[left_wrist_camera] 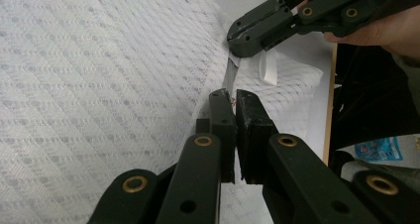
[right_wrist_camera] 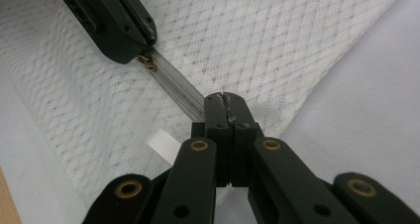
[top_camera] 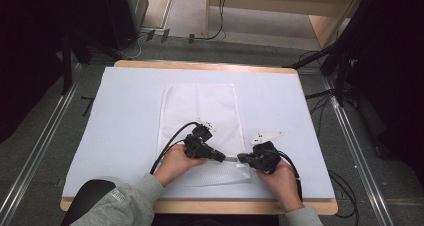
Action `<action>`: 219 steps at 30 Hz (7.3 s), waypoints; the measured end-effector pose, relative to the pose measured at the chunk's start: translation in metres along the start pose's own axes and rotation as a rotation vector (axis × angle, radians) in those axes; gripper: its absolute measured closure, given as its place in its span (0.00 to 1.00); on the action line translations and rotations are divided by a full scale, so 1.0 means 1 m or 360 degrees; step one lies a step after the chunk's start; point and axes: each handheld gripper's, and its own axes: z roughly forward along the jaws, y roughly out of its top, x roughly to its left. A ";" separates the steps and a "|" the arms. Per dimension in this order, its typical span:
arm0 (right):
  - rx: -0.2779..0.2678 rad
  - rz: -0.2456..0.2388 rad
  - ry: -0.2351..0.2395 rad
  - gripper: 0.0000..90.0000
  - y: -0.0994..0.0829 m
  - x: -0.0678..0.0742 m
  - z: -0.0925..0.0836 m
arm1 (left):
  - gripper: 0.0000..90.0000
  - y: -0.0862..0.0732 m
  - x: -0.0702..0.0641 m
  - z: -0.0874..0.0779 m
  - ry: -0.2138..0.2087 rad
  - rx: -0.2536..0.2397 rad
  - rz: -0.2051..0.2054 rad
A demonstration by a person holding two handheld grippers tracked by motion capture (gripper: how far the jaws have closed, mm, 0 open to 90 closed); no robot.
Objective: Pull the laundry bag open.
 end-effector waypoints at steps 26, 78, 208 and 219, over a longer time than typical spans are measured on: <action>0.0001 -0.0024 -0.0014 1.00 0.000 0.001 0.000 | 0.98 -0.013 0.003 -0.032 0.0029 0.0042 -0.0030; 0.0014 -0.0039 -0.0030 1.00 0.001 0.002 0.000 | 0.98 -0.007 -0.001 0.001 0.0110 0.0111 -0.0017; 0.0050 -0.0072 0.0133 0.97 0.007 -0.005 0.003 | 0.94 -0.127 0.037 -0.152 0.0378 -0.0183 -0.0435; -0.0082 -0.0051 0.0131 0.75 0.012 -0.008 -0.004 | 0.67 -0.127 0.033 -0.160 0.0415 -0.0341 -0.0388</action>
